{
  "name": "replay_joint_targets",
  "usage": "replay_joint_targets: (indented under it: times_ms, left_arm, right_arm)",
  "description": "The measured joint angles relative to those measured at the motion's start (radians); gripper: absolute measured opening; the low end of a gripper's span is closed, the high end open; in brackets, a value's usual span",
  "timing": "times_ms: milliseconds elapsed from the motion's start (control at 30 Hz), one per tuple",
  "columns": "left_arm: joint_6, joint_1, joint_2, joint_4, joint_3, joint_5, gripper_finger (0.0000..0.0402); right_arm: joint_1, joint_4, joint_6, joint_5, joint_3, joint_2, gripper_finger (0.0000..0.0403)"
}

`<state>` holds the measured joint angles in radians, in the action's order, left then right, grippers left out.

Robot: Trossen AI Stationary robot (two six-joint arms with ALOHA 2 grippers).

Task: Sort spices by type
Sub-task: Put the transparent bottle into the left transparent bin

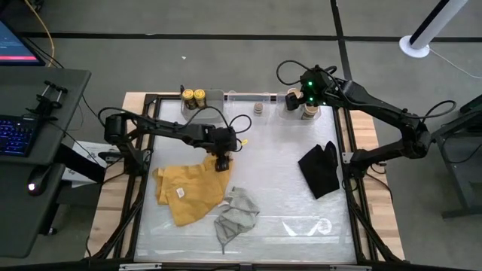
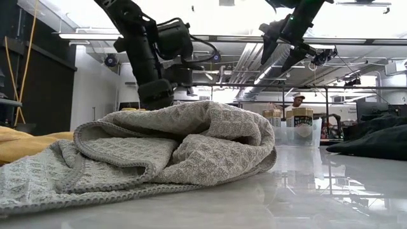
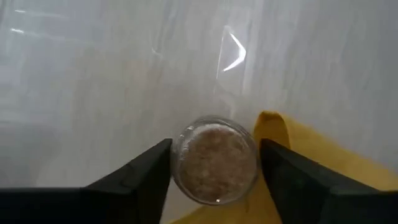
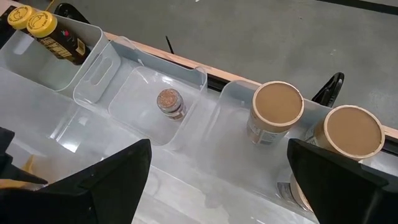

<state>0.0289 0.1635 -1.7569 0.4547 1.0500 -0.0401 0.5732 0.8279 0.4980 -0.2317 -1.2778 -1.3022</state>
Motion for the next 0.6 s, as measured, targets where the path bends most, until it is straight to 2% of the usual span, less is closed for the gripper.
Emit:
replay_joint_targets:
  times_ms: [167, 200, 333, 500, 600]
  left_arm:
    - [-0.026, 0.001, 0.012, -0.041, 0.001, -0.003, 0.0140]
    - [-0.024, 0.003, 0.016, -0.036, 0.007, -0.004, 0.0134]
    - [0.009, 0.021, 0.025, -0.039, 0.072, -0.031, 0.0134]
    - [0.107, 0.069, 0.036, -0.089, 0.215, -0.173, 0.0134]
    - [0.172, 0.127, 0.028, -0.154, 0.282, -0.210, 0.0134]
  right_arm:
    - [0.000, 0.000, -0.001, 0.000, 0.000, 0.000, 0.0371]
    - [0.000, 0.000, -0.002, 0.000, 0.000, 0.000, 0.0371]
    - [0.000, 0.000, -0.004, 0.000, 0.000, 0.000, 0.0371]
    - [0.000, 0.006, -0.001, 0.000, 0.000, 0.000, 0.0371]
    - [0.000, 0.008, -0.001, 0.000, 0.000, 0.000, 0.0371]
